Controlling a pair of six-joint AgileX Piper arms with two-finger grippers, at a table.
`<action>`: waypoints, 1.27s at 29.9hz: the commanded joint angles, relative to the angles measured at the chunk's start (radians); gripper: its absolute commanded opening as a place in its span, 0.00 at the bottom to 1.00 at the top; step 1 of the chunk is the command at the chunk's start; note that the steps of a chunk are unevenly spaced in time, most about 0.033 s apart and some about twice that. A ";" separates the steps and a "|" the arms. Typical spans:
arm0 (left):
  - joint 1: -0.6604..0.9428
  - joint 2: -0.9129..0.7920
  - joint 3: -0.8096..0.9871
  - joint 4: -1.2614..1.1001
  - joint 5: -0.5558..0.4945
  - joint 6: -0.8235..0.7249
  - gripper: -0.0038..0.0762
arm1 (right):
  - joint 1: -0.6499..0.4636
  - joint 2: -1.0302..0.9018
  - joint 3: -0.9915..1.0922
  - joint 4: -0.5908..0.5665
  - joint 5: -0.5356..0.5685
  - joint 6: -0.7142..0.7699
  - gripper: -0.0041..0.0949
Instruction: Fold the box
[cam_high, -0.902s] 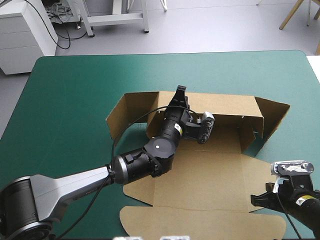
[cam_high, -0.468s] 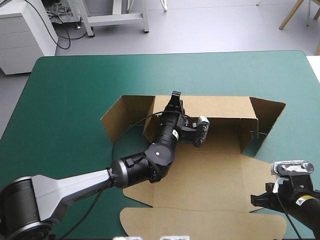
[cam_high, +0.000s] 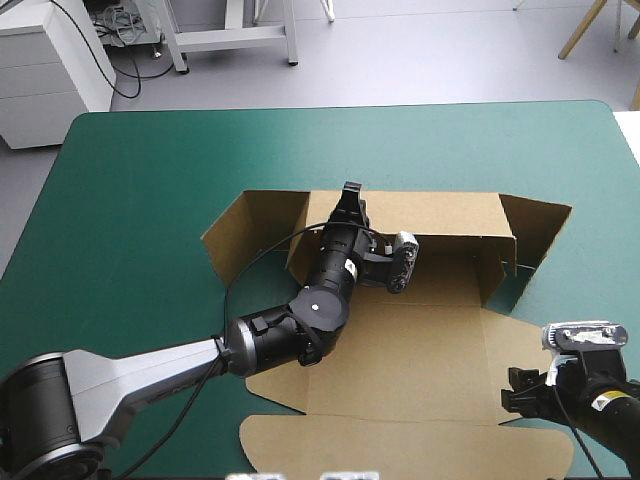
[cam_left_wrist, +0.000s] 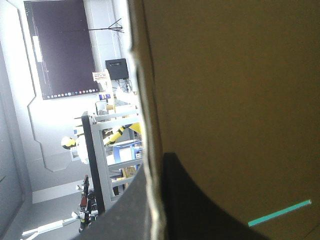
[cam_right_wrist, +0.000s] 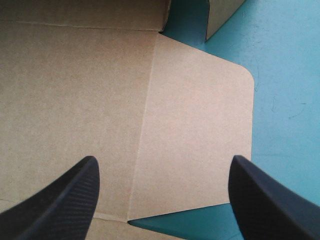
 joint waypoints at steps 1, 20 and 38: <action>-0.007 -0.045 -0.021 0.042 0.037 -0.002 0.04 | 0.002 0.010 -0.024 0.052 -0.055 0.000 0.73; -0.007 -0.045 -0.021 0.044 0.037 0.009 0.04 | 0.002 0.440 -0.632 0.039 -0.114 0.103 0.73; -0.005 -0.045 -0.018 0.124 0.038 0.013 0.04 | 0.002 1.001 -0.971 -0.038 -0.114 0.109 0.71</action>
